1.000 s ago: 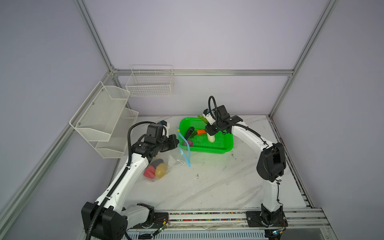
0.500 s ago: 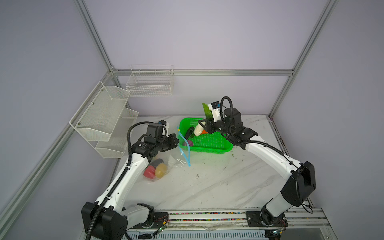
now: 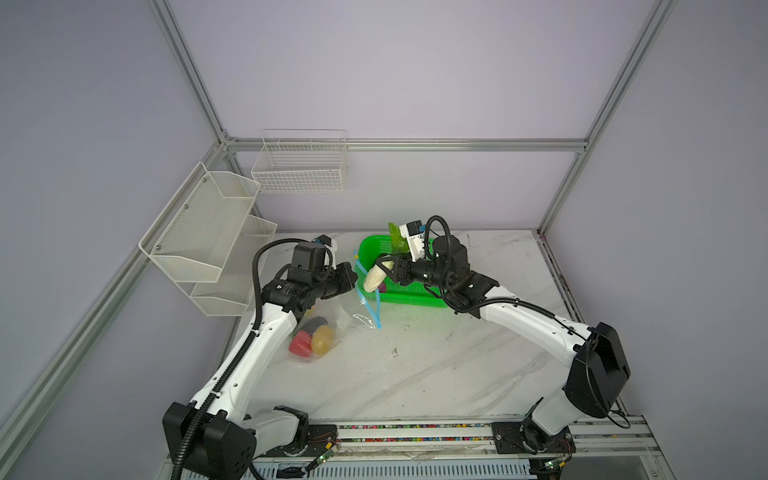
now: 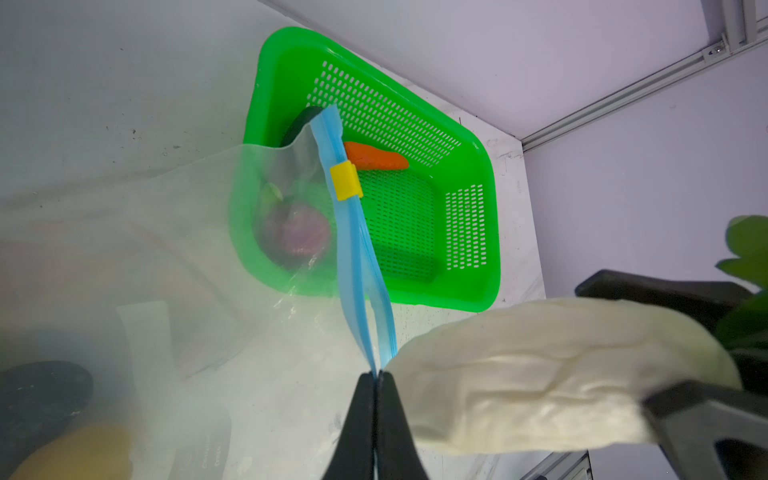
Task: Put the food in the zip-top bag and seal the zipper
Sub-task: 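Carry the bok choy with the right gripper to the bag mouth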
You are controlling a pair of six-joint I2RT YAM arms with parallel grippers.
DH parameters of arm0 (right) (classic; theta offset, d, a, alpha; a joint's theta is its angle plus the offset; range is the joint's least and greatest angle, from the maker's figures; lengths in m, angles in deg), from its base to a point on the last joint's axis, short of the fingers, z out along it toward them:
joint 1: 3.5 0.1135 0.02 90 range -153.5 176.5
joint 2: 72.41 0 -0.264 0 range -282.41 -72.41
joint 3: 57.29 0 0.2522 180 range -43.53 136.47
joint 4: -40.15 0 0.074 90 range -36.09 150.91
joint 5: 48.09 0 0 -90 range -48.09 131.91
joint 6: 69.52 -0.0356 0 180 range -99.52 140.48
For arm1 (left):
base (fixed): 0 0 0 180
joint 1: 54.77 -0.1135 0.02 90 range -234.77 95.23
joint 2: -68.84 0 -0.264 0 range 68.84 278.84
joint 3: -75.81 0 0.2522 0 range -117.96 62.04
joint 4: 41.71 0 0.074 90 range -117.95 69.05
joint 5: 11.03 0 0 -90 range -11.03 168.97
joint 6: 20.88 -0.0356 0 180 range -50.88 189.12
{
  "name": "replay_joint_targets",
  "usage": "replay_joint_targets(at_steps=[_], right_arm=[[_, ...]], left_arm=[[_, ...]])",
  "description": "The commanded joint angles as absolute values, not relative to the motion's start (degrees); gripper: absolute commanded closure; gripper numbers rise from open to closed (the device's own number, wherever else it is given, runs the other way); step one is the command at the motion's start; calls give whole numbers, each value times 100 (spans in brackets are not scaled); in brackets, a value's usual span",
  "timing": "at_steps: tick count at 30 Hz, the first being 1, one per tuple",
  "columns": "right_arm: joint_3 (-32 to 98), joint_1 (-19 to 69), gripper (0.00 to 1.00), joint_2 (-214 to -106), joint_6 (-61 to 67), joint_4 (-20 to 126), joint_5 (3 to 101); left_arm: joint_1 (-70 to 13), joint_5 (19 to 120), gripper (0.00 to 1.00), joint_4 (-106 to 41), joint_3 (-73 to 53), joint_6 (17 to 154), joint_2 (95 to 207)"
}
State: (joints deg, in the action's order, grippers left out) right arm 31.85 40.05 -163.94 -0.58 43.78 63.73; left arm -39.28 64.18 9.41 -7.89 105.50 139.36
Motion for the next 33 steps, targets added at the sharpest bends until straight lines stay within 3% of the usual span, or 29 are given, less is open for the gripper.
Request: replay_joint_targets(at_steps=[1, 19, 33], right_arm=[[3210, 4121, 56, -16481, -168, 4181, 6587], [3487, 4247, 56, -17354, 54, 4411, 7026], [3821, 4368, 50, -17661, 298, 4820, 7342]], left_arm=[[-3965, 6435, 100, 780, -1335, 10559, 13871], [-3965, 6394, 100, 798, -1360, 10591, 13773], [-3967, 6361, 100, 798, -1344, 10603, 13794]])
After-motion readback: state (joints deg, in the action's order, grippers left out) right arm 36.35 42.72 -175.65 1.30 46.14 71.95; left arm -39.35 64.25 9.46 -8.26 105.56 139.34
